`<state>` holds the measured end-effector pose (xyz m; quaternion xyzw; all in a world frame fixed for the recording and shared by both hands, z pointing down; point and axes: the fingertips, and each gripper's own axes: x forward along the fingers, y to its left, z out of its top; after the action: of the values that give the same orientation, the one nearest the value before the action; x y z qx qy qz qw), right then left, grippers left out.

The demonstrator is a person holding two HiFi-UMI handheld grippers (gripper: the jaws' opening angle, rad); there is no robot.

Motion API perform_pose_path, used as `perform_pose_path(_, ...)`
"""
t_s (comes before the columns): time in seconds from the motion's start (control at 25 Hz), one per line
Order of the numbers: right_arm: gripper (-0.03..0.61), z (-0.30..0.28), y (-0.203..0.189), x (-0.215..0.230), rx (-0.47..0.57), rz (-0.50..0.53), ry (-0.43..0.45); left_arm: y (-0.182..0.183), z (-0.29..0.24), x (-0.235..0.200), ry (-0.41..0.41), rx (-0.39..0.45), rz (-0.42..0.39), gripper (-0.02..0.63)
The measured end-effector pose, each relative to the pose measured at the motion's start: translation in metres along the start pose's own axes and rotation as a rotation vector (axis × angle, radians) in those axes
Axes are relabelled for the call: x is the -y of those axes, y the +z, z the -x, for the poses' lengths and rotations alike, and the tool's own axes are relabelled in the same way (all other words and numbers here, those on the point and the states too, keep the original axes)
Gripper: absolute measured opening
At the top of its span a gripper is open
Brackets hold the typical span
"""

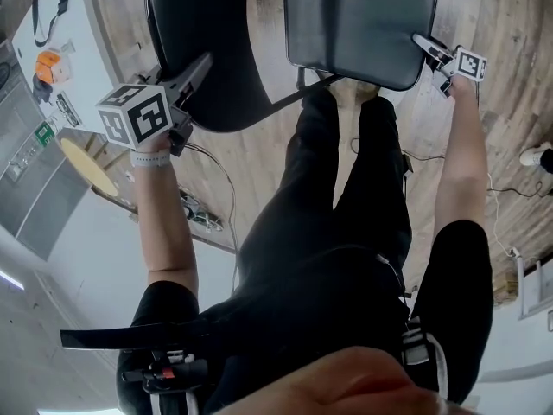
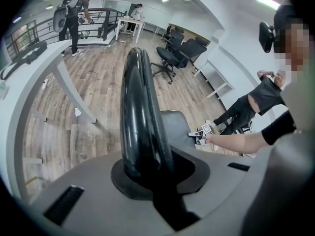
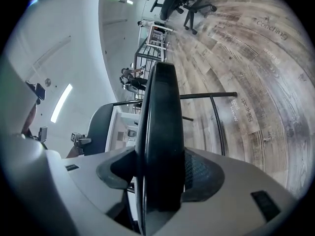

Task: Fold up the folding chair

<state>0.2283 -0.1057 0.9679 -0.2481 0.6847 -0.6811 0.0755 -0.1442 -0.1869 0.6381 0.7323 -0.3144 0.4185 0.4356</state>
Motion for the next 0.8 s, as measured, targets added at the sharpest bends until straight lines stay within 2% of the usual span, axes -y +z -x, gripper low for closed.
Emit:
perform_pose_path(0.4,0.224,-0.031,-0.014,-0.121,-0.048,-0.021,0.147,0.006,0.052,0.004,0.07,-0.023,-0.004,0.058)
perform_pose_path(0.56,0.181,-0.065,-0.016,-0.181,-0.078,0.007,0.231,0.014,0.079,-0.011,0.083,-0.022,-0.019,0.058)
perform_pose_path(0.8,0.124,-0.127,-0.026,-0.27,-0.104,-0.013,0.341,0.017,0.118,-0.04,0.106,-0.022,-0.022,0.058)
